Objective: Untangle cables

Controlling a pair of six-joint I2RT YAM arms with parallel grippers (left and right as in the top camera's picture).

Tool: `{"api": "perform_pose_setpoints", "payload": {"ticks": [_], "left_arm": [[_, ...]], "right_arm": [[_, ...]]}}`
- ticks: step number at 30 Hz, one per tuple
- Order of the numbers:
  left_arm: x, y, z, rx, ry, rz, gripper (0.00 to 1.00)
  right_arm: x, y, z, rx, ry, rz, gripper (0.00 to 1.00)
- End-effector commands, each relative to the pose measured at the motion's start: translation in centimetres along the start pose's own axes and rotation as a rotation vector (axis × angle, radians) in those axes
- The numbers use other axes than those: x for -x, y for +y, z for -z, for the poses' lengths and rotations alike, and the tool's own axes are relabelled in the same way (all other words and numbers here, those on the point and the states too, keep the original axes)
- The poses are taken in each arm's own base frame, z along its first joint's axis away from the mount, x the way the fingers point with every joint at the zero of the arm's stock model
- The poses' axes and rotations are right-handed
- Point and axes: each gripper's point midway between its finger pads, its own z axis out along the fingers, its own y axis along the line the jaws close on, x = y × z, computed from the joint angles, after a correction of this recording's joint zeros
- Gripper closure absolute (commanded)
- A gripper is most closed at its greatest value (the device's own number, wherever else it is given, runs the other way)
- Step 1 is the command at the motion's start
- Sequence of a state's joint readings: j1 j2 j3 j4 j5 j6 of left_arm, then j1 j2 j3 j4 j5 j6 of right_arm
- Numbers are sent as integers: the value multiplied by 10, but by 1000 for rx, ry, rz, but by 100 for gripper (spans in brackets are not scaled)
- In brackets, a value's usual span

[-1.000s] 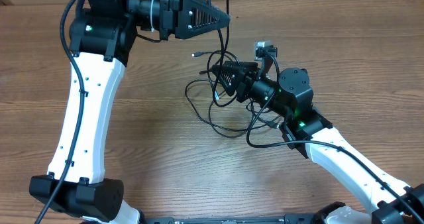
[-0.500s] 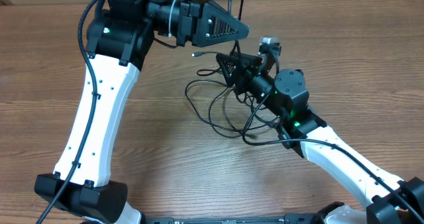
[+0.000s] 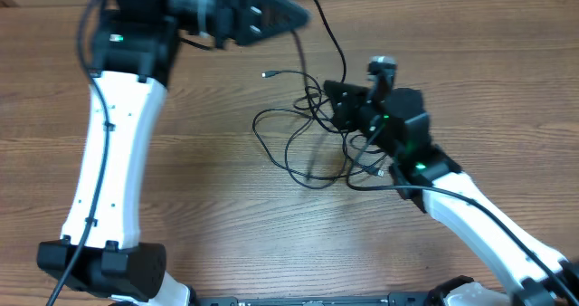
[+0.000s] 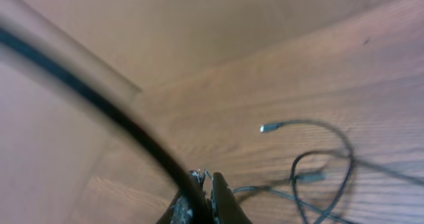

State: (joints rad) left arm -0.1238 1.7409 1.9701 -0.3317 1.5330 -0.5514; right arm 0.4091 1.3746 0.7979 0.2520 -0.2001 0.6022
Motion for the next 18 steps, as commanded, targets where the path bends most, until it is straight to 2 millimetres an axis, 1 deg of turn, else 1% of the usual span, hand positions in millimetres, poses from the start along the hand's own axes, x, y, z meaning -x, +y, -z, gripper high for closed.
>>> {"api": "perform_pose_setpoints", "payload": {"ticks": [1,3,4,5,6,7,8,10,11,13,14,15,16,18], "left_arm": [[39,15,64,248,-174,-121,96],[53,24,100,345,-256,-108,96],[58,25,117,378,-289,-109,96],[62,24,132,408,-313,-129,96],[65,23,143,430,-329,-143,96],[68,23,159,462,-353,-153,96],[69,24,171,490,-374,-151,96],[68,27,194,536,-410,-129,96],[67,29,202,556,-426,-109,96],[65,36,214,594,-456,-70,96],[64,40,219,620,-463,-72,96],[62,45,223,655,-462,-90,96],[59,52,228,697,-460,-106,95],[51,70,240,809,-454,-118,94]], "right_arm": [[32,46,33,156,-55,37,94],[29,56,39,201,-29,43,81],[26,55,40,197,-14,39,68],[21,51,39,177,7,29,60],[14,42,37,140,31,15,57],[7,30,34,91,56,-1,54],[-1,22,32,57,83,-14,54],[-23,5,28,-5,164,-43,54],[-34,-3,25,-32,203,-56,54],[-52,-18,19,-91,256,-90,42],[-60,-28,16,-129,276,-117,39],[-68,-36,13,-157,299,-140,38],[-76,-43,10,-176,323,-157,37],[-91,-53,7,-209,367,-195,29]]}}
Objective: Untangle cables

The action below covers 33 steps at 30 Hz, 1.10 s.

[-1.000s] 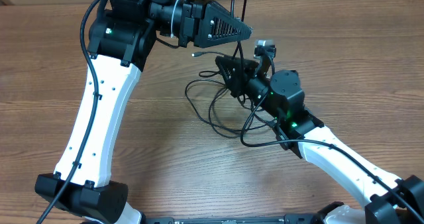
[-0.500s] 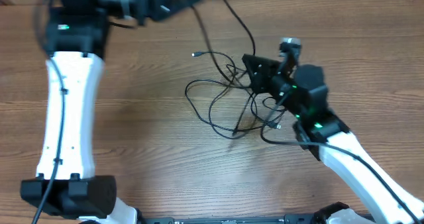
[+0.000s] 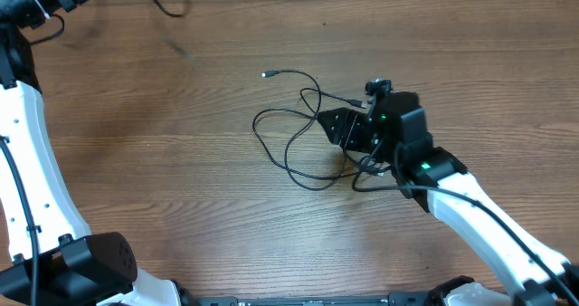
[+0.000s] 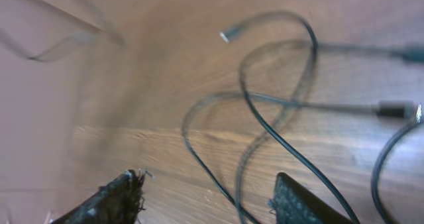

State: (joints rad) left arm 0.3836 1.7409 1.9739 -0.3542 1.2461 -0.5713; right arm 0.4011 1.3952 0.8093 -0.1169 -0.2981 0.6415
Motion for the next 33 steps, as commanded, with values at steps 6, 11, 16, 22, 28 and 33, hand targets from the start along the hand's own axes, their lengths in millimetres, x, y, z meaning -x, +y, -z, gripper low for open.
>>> {"api": "perform_pose_setpoints", "payload": {"ticks": [6,11,16,22,28,33], "left_arm": [[-7,79,18,455,-6,-226,96],[-16,110,21,541,28,-207,96],[-22,123,20,554,42,-181,96],[-26,142,33,680,53,-161,94],[-5,164,55,859,-9,-221,96],[42,163,77,918,-172,-322,96]], "right_arm": [[-32,-31,-16,-107,130,-94,2],[-39,-42,-14,-161,147,-107,0],[-43,-46,-13,-176,164,-114,0],[-43,-46,-13,-175,163,-114,0],[-43,-46,-13,-176,163,-114,0],[-43,-46,-13,-176,163,-114,0]]}}
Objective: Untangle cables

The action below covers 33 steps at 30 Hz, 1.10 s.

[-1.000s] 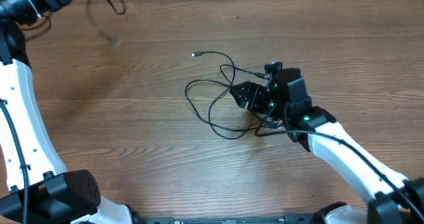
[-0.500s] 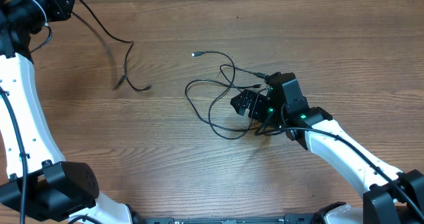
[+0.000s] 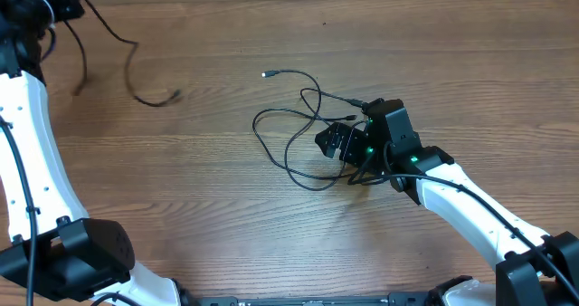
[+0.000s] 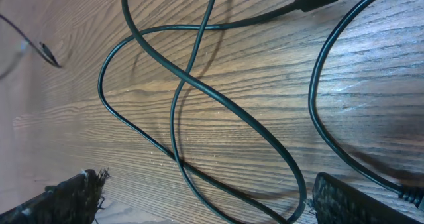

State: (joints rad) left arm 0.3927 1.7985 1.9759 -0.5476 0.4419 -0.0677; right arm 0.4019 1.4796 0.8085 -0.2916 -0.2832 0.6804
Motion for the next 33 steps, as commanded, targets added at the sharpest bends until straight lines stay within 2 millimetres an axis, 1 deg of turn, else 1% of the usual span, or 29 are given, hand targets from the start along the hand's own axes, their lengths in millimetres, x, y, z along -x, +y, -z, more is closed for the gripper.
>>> {"api": "perform_pose_setpoints", "payload": {"ticks": [1,5,7,9,11,12,14,15,17,18,20,21,22,23,24,25,26,27,28,30,33], "left_arm": [[29,36,11,119,-107,-9,96],[67,64,31,164,-262,-30,96],[81,75,38,185,-321,-53,96],[83,86,37,211,-336,-78,96],[71,98,25,235,-305,-76,96],[62,105,16,241,-282,-63,96],[37,118,-7,239,-218,-32,95],[17,128,-23,240,-168,-7,96],[-22,143,-50,241,-73,44,96],[-48,152,-64,243,-10,89,96],[-92,164,-84,246,94,161,95],[-109,167,-91,248,133,187,92],[-128,171,-99,251,172,222,84],[-147,173,-105,252,216,253,71],[-161,176,-110,255,247,278,64],[-175,177,-113,256,280,305,59],[-184,178,-115,257,302,320,53],[-197,178,-116,256,338,336,24],[-200,177,-115,256,351,342,0],[-200,174,-113,253,360,345,0],[-185,160,-110,208,337,338,0]], "right_arm": [[3,3,1,1,-12,3,0],[3,3,1,1,-11,2,0],[3,3,1,0,-12,2,0],[3,3,1,0,-12,2,0],[3,3,1,1,-12,3,0],[3,3,1,0,-12,2,0],[3,3,1,1,-12,3,0],[3,3,1,1,-11,2,0],[3,3,1,1,-12,2,0],[3,3,1,1,-12,2,0],[3,3,1,1,-12,2,0],[3,3,1,0,-12,2,0],[3,3,1,1,-11,2,0],[3,3,1,0,-12,3,0],[3,3,1,0,-12,2,0],[3,3,1,1,-12,2,0],[3,3,1,1,-12,3,0],[3,3,1,1,-12,3,0],[3,3,1,0,-12,3,0],[3,3,1,1,-12,2,0],[3,3,1,1,-12,3,0]]}}
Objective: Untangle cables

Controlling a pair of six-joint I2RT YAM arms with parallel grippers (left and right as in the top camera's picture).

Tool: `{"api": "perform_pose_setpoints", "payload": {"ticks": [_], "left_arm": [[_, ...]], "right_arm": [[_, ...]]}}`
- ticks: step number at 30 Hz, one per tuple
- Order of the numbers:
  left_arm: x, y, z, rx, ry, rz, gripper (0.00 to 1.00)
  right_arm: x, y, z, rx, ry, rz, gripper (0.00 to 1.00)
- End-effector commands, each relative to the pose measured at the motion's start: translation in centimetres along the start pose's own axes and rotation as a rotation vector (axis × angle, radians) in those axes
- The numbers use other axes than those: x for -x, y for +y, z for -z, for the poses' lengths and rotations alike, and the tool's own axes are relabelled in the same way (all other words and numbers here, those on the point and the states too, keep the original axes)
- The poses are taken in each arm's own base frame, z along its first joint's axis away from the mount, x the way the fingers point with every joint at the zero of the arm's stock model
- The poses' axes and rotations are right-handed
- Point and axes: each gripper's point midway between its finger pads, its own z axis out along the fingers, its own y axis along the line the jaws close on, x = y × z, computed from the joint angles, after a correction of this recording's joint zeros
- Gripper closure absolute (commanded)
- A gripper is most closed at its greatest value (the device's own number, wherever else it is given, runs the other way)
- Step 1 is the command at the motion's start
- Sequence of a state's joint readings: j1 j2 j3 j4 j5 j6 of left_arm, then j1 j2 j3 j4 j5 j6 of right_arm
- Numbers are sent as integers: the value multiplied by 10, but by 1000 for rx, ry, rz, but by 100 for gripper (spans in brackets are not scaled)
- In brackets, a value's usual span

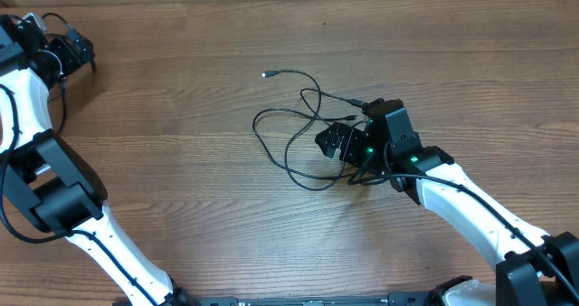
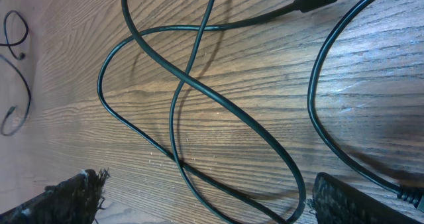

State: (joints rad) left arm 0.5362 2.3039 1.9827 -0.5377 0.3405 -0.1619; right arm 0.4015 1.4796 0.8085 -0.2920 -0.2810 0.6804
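Observation:
A tangle of black cables (image 1: 298, 134) lies mid-table, with one silver plug end (image 1: 266, 73) at the back. My right gripper (image 1: 333, 141) sits low at the tangle's right side. In the right wrist view it (image 2: 207, 191) stands wide open, and crossing cable loops (image 2: 199, 98) lie on the wood between its fingertips (image 2: 79, 194). A separate thin black cable (image 2: 13, 71) is curled far off to the left, and overhead it (image 1: 50, 18) shows beside my left gripper (image 1: 74, 48) at the far left rear. The left jaws are too small and dark to read.
The wooden table (image 1: 181, 179) carries only the cables. The white left arm (image 1: 27, 89) folds along the left edge. The right arm (image 1: 470, 206) reaches in from the front right. A USB plug lies at the top of the wrist view.
The left gripper has come down and right from the far rear corner, and the pulled-away cable, which trailed out over the table, is now bunched beside it. The right arm and the tangle have not moved.
First my left gripper held a cable taut above the tangle while the right gripper was shut beside it. Then the left was at the far left with that cable free of the tangle and the right was open. The right then sat lower over the tangle, wide open, and stays there.

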Motion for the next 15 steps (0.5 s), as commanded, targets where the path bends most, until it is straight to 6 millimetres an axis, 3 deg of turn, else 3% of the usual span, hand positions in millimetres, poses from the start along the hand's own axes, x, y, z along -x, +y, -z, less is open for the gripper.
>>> {"api": "perform_pose_setpoints", "payload": {"ticks": [1,10,13,15], "left_arm": [[23,-38,30,-82,-55,-31,0],[56,-121,125,-106,-189,-111,0],[50,-130,152,-13,-195,-104,0],[36,-135,166,40,-161,-50,1]], "right_arm": [[2,3,1,3,-10,3,0],[2,3,1,3,-10,3,0],[2,3,1,3,-10,3,0],[2,3,1,3,-10,3,0]]}}
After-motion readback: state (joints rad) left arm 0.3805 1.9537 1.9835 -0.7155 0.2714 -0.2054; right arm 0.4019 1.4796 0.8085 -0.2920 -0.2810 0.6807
